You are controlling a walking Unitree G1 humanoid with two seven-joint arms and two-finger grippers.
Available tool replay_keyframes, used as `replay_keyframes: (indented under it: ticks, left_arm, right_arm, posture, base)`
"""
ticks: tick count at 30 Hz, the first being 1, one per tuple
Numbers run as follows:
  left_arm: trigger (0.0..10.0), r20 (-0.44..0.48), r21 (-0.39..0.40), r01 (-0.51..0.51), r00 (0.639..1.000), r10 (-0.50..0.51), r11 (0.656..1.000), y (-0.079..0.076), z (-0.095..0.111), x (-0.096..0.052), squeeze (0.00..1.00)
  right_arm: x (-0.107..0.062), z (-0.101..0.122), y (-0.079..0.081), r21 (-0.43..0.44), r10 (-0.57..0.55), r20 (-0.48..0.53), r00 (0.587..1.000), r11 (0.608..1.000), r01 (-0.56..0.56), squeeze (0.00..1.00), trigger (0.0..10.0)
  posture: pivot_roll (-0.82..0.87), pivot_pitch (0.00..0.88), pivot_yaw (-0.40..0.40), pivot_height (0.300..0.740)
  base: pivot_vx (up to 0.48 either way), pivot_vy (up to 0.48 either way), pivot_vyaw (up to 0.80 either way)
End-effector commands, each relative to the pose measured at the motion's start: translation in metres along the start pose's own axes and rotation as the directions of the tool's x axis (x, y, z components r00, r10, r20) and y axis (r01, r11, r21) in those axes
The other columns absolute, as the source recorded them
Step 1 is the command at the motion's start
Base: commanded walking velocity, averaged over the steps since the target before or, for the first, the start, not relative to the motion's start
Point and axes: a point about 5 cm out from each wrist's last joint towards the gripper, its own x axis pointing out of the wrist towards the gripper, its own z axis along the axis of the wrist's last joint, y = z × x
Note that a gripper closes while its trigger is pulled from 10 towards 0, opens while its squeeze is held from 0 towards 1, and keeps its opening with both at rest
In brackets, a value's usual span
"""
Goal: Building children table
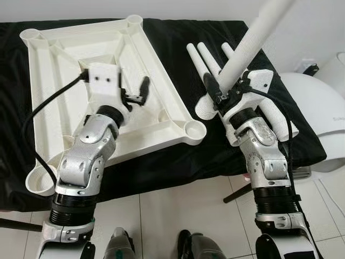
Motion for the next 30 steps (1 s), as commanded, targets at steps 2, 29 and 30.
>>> replay_keyframes:
  ticks: [2,29,30]
  left_arm:
    - [10.0,-0.054,0.003,-0.117,0.992,0.117,0.993,0.014,0.003,0.002,0.00]
    - [10.0,0.107,0.120,-0.030,0.994,0.017,0.992,-0.015,0.020,-0.014,0.00]
    - [10.0,0.104,0.142,0.029,0.994,-0.044,0.989,-0.020,0.018,-0.017,0.00]
  right_arm:
    - [0.007,-0.004,-0.006,-0.001,-0.084,-0.100,0.991,0.996,0.084,0.00,10.0]
    - [-0.009,0.012,-0.006,-0.082,-0.117,0.041,0.992,0.989,0.120,0.00,10.0]
    - [-0.012,0.013,-0.004,-0.086,-0.085,0.055,0.995,0.992,0.089,0.00,10.0]
  posture:
    - [0.07,0.149,-0.048,0.740]
    - [0.05,0.173,-0.045,0.740]
    - [0.05,0.176,-0.045,0.740]
  base:
    - [0.000,0.000,0.00]
    - [0.000,0.000,0.00]
    - [0.000,0.000,0.00]
